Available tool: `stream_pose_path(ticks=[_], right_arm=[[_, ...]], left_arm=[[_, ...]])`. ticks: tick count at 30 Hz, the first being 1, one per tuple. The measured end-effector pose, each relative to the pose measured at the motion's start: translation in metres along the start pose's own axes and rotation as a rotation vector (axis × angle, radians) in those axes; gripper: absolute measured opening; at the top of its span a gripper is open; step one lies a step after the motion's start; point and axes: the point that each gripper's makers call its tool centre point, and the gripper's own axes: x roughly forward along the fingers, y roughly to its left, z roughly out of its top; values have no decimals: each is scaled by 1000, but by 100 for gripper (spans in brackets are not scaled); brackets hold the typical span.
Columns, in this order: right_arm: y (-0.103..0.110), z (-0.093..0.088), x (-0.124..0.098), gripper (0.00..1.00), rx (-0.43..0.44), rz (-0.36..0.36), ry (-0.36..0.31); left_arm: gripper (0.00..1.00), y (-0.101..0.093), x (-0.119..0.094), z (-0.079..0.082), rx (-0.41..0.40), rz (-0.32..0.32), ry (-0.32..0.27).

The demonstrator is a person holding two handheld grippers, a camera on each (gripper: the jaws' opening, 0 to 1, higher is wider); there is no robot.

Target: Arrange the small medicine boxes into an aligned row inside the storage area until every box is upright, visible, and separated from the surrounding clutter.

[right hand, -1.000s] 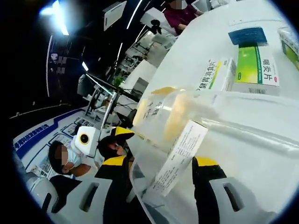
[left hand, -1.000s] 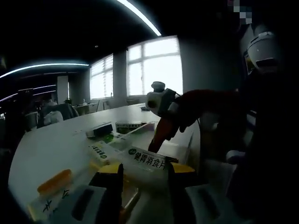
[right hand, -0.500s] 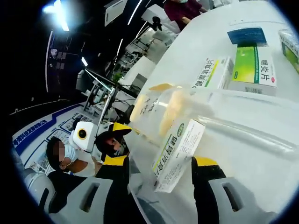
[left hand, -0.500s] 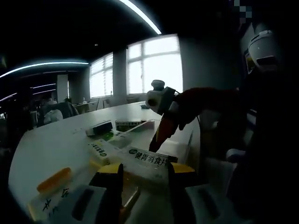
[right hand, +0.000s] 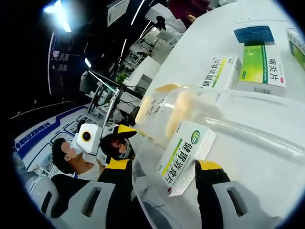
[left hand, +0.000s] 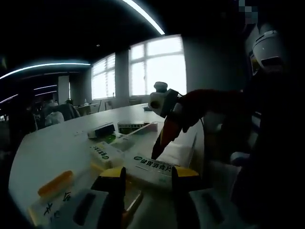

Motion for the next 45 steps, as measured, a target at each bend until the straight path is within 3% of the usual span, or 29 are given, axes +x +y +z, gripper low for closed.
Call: stream_pose_path(ticks=[9, 19, 21, 30, 45], right_arm=[[-1, 1, -3, 51, -2, 10, -2], [18, 10, -18, 50, -97, -5, -58], [21, 15, -25, 50, -152, -25, -75], [34, 38, -41, 50, -194, -15, -156], [12, 78, -53, 49, -173, -14, -211]], left_arm=[[38, 0, -1, 3, -4, -3, -13], [38, 2, -5, 6, -10, 2, -28], [38, 1, -6, 7, -8, 4, -27], [38, 0, -10, 6, -15, 12, -29], [38, 6, -18, 5, -17, 23, -29]])
